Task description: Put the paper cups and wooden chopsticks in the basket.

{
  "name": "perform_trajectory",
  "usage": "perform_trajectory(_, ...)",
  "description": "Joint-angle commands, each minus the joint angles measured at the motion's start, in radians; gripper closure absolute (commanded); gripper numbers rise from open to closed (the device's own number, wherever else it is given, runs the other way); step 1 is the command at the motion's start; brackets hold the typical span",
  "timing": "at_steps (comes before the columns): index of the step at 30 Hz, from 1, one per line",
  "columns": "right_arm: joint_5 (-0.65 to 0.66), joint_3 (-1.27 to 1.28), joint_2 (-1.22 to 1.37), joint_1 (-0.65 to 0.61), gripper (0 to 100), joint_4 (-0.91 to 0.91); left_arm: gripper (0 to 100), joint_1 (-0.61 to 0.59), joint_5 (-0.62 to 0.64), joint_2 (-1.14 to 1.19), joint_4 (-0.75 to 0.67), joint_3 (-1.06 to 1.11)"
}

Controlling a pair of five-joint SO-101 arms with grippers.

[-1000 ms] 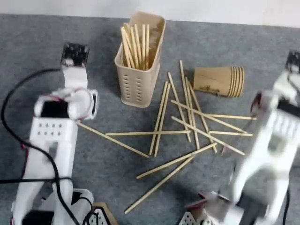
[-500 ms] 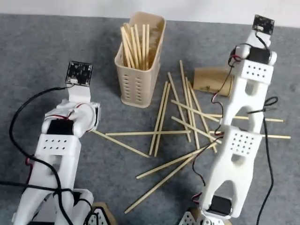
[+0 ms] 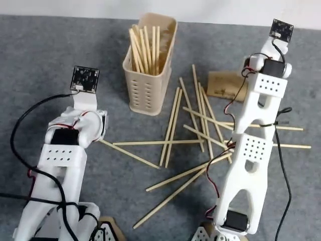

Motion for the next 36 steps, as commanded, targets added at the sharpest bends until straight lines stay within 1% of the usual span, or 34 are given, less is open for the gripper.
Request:
perform_trajectory(1,0.028,-0.05,0.038,0.008,93.0,0.119,84,-0.007,-0.011,-0.027,-0.052,0.008)
perform_trajectory(3,0.028,-0.104,0.033,0.059,91.6,0.131,84,-0.007,-0.011,-0.027,-0.052,0.008)
perform_trajectory(5,0.028,-0.139,0.015,0.117,86.6,0.114,84,-0.007,-0.011,-0.027,-0.052,0.008)
perform_trajectory(7,0.034,-0.136,0.007,0.143,80.2,0.116,84,-0.007,-0.011,-0.027,-0.052,0.008)
perform_trajectory(11,0.072,-0.077,0.041,0.111,71.4,0.12,84,-0.005,-0.011,-0.027,-0.054,0.008)
perform_trajectory(14,0.075,-0.015,0.105,0.07,70.4,0.12,84,-0.005,-0.011,-0.027,-0.054,0.008)
perform_trajectory(18,0.08,0.005,0.211,0.028,70.7,0.122,84,-0.005,-0.011,-0.027,-0.054,0.008)
perform_trajectory(20,0.084,-0.007,0.234,0.028,74.1,0.145,84,-0.005,-0.011,-0.027,-0.054,0.008)
perform_trajectory(21,0.084,-0.041,0.223,0.027,78.8,0.154,84,-0.005,-0.011,-0.027,-0.054,0.008)
perform_trajectory(24,0.138,-0.133,0.145,0.016,99.8,0.16,84,-0.005,-0.011,-0.027,-0.054,0.008)
perform_trajectory(26,0.18,-0.137,0.056,-0.012,97.1,0.163,84,-0.005,-0.011,-0.027,-0.054,0.008)
perform_trajectory(28,0.218,-0.099,-0.042,-0.045,99.4,0.165,84,-0.005,-0.011,-0.027,-0.054,0.008)
perform_trajectory(30,0.239,-0.061,-0.143,-0.093,99.5,0.165,84,-0.005,-0.011,-0.027,-0.054,0.008)
perform_trajectory(34,0.244,0.094,-0.321,-0.208,99.4,0.165,84,-0.005,-0.011,-0.027,-0.054,0.008)
perform_trajectory(36,0.276,0.191,-0.39,-0.269,99.4,0.163,84,-0.005,-0.011,-0.027,-0.054,0.008)
